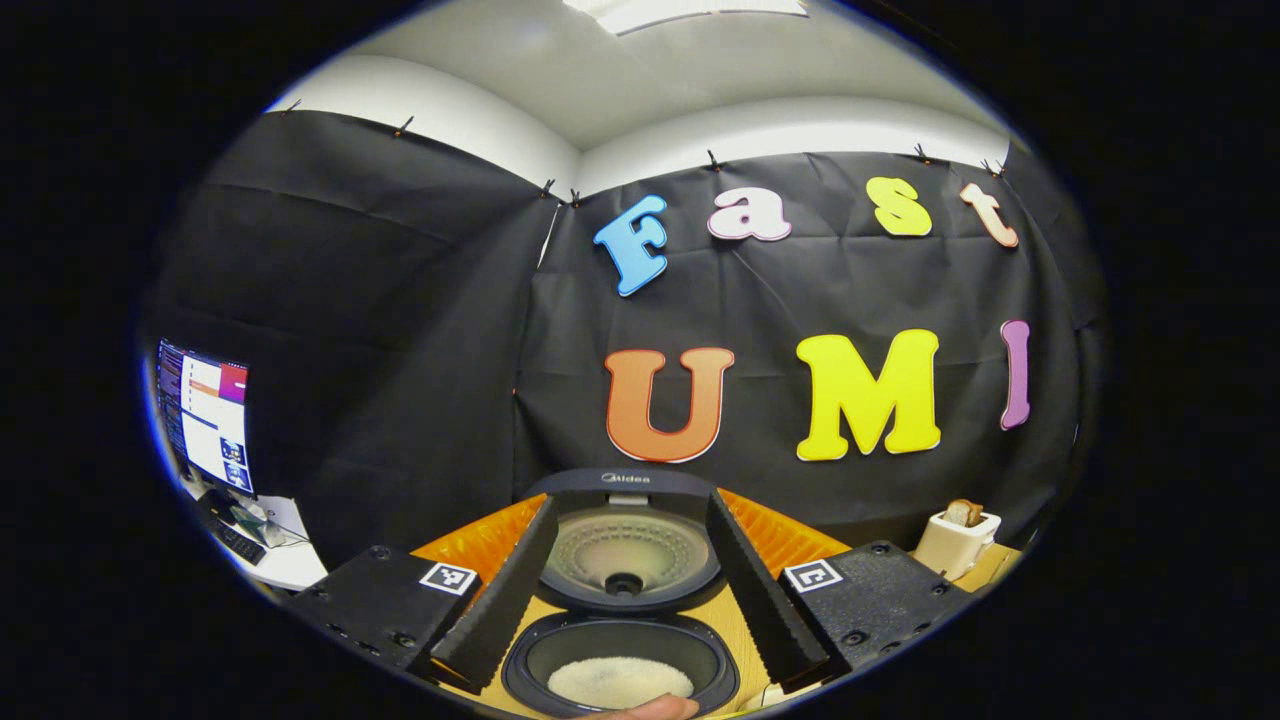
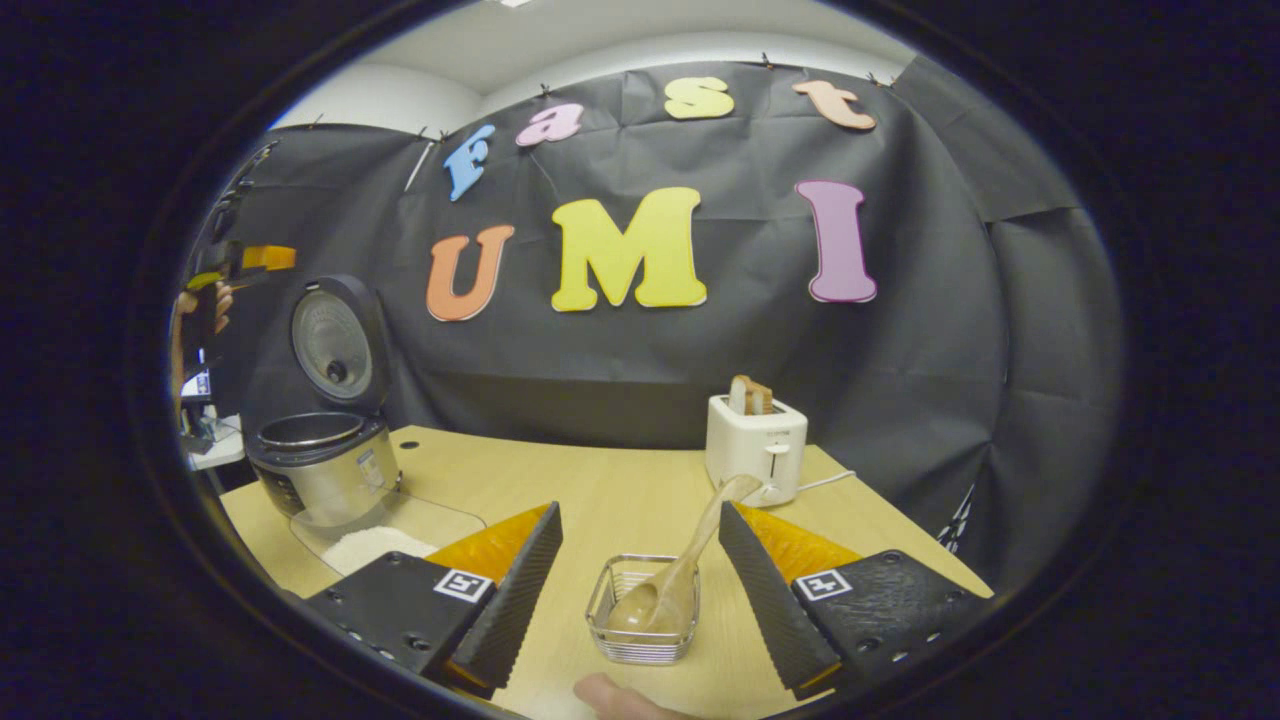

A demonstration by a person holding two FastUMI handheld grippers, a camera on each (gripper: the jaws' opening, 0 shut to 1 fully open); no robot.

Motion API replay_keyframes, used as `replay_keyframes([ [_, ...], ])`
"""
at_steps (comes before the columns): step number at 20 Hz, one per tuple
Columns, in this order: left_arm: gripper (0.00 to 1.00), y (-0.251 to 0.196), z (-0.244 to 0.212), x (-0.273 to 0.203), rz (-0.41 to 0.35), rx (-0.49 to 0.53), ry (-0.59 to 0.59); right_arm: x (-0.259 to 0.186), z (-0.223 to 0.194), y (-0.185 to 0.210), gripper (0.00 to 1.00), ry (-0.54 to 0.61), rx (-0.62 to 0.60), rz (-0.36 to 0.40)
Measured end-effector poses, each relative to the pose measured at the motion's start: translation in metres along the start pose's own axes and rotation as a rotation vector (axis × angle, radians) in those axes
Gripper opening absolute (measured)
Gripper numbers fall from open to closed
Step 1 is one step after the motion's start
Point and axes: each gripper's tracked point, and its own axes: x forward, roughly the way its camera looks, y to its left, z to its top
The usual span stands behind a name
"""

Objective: Close the left gripper, press the button to open the rice cooker; take a wooden spoon from the chopstick holder with the right hand, scoop a spoonful of rice and pour it into the rice cooker, then put the wooden spoon back into the chopstick holder.

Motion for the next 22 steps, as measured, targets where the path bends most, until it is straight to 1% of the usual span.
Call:
replay_keyframes([
  [1,0.95,-0.002,0.004,0.011,-0.006,0.002,-0.02,-0.003,0.002,0.002,0.94,-0.015,0.0,0.007],
  [2,0.95,-0.005,0.007,0.022,-0.013,0.007,-0.042,-0.006,0.004,0.002,0.92,-0.028,0.003,0.013],
  [3,0.95,-0.008,0.011,0.035,-0.023,0.015,-0.061,-0.008,0.006,0.003,0.94,-0.042,0.008,0.021],
  [5,0.95,-0.012,0.012,0.06,-0.03,0.036,-0.103,-0.011,0.007,0.006,0.94,-0.066,0.013,0.036],
  [6,0.87,-0.012,0.011,0.071,-0.032,0.044,-0.112,-0.012,0.008,0.007,0.94,-0.075,0.009,0.039],
  [7,0.95,-0.016,0.009,0.083,-0.039,0.042,-0.111,-0.011,0.008,0.007,0.92,-0.084,0.0,0.042],
  [9,0.95,-0.018,0.007,0.1,-0.055,0.04,-0.118,-0.01,0.007,0.007,0.92,-0.089,-0.021,0.039],
  [10,0.95,-0.015,0.007,0.108,-0.049,0.041,-0.126,-0.009,0.006,0.007,0.94,-0.09,-0.028,0.037],
  [11,0.95,-0.01,0.007,0.118,-0.041,0.033,-0.126,-0.009,0.007,0.007,0.92,-0.094,-0.027,0.036],
  [15,0.95,0.002,-0.005,0.145,-0.033,-0.033,-0.1,-0.012,0.014,0.005,0.92,-0.121,-0.016,0.03],
  [16,0.95,0.001,-0.007,0.148,-0.042,-0.042,-0.112,-0.014,0.016,0.003,0.94,-0.133,-0.018,0.024],
  [17,0.96,0.003,-0.008,0.153,-0.047,-0.046,-0.12,-0.016,0.02,0.001,0.94,-0.146,-0.02,0.015],
  [18,0.96,0.004,-0.009,0.153,-0.037,-0.031,-0.125,-0.019,0.022,0.0,0.94,-0.157,-0.022,0.006],
  [19,0.97,0.008,-0.013,0.156,-0.024,-0.008,-0.129,-0.021,0.024,-0.001,0.92,-0.164,-0.023,0.0],
  [20,0.87,0.009,-0.017,0.156,-0.017,0.031,-0.122,-0.024,0.024,-0.001,0.94,-0.17,-0.021,-0.002],
  [21,0.97,0.009,-0.013,0.155,-0.024,0.02,-0.13,-0.026,0.025,-0.001,0.94,-0.171,-0.019,-0.001],
  [22,1.0,0.006,-0.016,0.153,-0.032,0.027,-0.112,-0.028,0.025,-0.001,0.94,-0.172,-0.016,-0.002],
])
